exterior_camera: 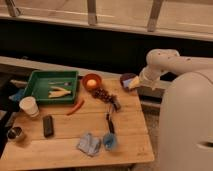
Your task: Place banana in table surface
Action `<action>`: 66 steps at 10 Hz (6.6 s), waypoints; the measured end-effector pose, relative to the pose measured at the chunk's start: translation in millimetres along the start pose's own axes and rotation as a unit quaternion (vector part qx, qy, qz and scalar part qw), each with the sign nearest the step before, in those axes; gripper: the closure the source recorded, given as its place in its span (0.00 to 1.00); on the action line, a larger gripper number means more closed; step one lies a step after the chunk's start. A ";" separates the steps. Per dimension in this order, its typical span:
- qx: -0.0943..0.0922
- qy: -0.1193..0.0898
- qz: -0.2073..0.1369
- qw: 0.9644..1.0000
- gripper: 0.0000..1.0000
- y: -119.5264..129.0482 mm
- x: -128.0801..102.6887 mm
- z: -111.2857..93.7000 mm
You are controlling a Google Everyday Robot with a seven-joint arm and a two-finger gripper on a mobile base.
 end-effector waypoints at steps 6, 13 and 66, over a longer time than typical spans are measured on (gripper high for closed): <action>0.000 0.000 0.000 1.000 0.20 0.0 0.0 0.0; 0.000 0.000 0.000 1.000 0.20 0.0 0.0 0.1; -0.149 -0.109 -0.298 0.937 0.20 467.6 -51.2 76.5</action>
